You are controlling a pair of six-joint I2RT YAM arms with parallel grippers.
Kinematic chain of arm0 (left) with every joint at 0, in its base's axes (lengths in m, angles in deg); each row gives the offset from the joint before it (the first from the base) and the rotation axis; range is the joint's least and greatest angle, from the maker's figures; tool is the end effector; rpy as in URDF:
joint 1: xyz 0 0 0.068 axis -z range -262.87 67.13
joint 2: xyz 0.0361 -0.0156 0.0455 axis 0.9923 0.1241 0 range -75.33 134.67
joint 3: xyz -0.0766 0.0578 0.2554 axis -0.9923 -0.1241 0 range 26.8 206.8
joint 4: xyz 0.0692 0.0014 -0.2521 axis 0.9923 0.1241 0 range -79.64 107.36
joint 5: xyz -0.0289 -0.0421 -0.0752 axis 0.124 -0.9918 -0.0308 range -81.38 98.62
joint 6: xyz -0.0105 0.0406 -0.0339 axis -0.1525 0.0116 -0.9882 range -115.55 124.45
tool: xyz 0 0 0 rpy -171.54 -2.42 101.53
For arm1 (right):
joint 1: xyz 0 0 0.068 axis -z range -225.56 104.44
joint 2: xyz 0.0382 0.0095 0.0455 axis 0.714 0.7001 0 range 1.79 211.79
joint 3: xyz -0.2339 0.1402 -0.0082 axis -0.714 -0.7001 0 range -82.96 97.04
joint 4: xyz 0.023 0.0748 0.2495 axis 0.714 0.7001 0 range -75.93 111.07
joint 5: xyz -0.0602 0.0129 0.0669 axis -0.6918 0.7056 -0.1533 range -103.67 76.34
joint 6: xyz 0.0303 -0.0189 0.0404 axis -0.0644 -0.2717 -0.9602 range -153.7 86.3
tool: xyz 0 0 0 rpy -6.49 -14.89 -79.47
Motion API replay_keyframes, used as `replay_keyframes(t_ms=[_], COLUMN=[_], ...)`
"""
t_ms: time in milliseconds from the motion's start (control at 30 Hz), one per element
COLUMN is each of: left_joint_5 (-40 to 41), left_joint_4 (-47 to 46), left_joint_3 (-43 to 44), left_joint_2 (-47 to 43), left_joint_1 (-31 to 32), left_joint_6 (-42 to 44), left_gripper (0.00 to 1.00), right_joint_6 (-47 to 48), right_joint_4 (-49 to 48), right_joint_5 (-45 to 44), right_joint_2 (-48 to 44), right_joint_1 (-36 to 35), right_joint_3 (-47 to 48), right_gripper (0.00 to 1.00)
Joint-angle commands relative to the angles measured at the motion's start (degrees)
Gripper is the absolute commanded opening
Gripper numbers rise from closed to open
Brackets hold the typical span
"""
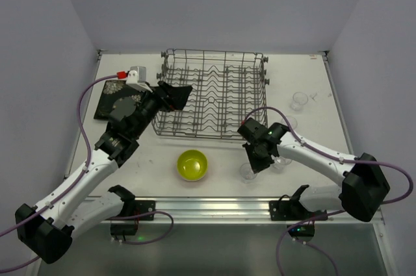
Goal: Unload the mixed dishes from the dish rack
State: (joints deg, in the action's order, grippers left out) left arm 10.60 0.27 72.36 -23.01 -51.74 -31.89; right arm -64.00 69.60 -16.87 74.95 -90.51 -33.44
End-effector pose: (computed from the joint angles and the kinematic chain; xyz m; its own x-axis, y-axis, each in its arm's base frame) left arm 0.1874 -0.1118 0.3595 -0.2485 -0.5417 -0.8030 0.4220 0.6857 -0.5931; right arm 0.1520 0.1487 0.2153 -0.9523 -0.2388 -0.1898 -0.2518 0.9666 0.0474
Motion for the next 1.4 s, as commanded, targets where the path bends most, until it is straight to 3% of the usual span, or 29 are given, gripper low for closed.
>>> replay_keyframes(t_ms=[0,67,133,200,233,400,533,567,600,633,700,733,767,800,833,867,1000,1167,1367], left_joint_5=[-0.7,-0.7,-0.7,-0.8,-0.8,1.9,8.7,10.2,12.0,12.5,11.7,9.6,6.8,5.1,7.6,13.9,25.1,24.8,22.7], left_joint_4=[-0.5,-0.5,-0.8,-1.1,-1.2,2.1,13.4,14.6,16.7,17.3,18.8,19.3,19.7,21.0,22.7,27.2,36.4,42.3,50.7], left_joint_3=[2.4,2.3,2.3,2.3,2.3,4.7,9.2,10.2,10.6,10.8,11.0,11.0,10.9,10.9,11.2,12.6,15.5,19.5,19.7], left_joint_2=[0.1,0.2,0.3,0.9,1.0,4.4,9.0,10.6,11.1,11.7,13.9,14.8,16.1,16.0,15.4,13.0,2.3,-8.3,-19.7], left_joint_1=[-0.4,-0.4,-0.3,-0.4,-0.4,-0.4,-0.7,-1.0,-2.1,-2.9,-8.1,-10.8,-16.1,-17.8,-18.7,-19.8,-21.4,-21.3,-21.3], left_joint_6=[2.3,2.5,2.7,2.8,2.9,3.6,5.0,5.0,4.7,4.3,1.4,0.3,-0.5,-0.5,-0.1,1.3,4.8,12.8,17.2], left_gripper=[1.0,1.0,1.0,1.0,1.0,1.0,1.0,1.0,1.0,1.0,1.0,1.0,1.0,1.0,1.0,1.0,1.0,1.0,1.0], right_joint_6=[0.2,0.2,0.2,0.5,0.2,0.0,0.9,1.3,2.5,3.1,6.2,8.4,9.2,8.9,8.9,9.2,9.6,13.4,18.5], right_joint_4=[-4.5,-4.6,-4.6,-3.9,-2.8,2.5,10.6,11.1,11.0,9.2,3.8,-5.2,-8.7,-10.4,-11.8,-11.8,-11.2,-20.8,-14.1], right_joint_5=[1.2,0.9,0.9,1.3,0.3,-2.6,-8.7,-10.3,-12.3,-14.7,-20.3,-19.3,-11.5,-8.2,-7.2,-11.7,-15.7,-7.5,-23.2], right_joint_2=[2.2,3.6,3.8,3.6,2.6,-2.0,-6.7,-7.7,-9.3,-10.1,-11.9,-14.4,-15.5,-16.2,-17.8,-19.0,-30.1,-47.8,-55.8], right_joint_1=[0.7,1.2,1.4,1.4,1.4,1.4,1.4,1.4,1.4,1.6,4.9,8.3,13.4,23.4,26.2,27.4,27.5,26.8,14.4], right_joint_3=[0.2,0.3,0.6,1.5,2.3,7.0,14.7,18.6,20.6,22.4,25.3,24.7,23.5,23.8,24.1,24.8,23.4,10.5,11.3], right_gripper=[0.0,0.02,0.22,0.33,0.47,0.59,0.74,0.79,0.93,0.98,0.99,0.99,0.99,0.99,0.99,0.99,0.99,0.99,0.99])
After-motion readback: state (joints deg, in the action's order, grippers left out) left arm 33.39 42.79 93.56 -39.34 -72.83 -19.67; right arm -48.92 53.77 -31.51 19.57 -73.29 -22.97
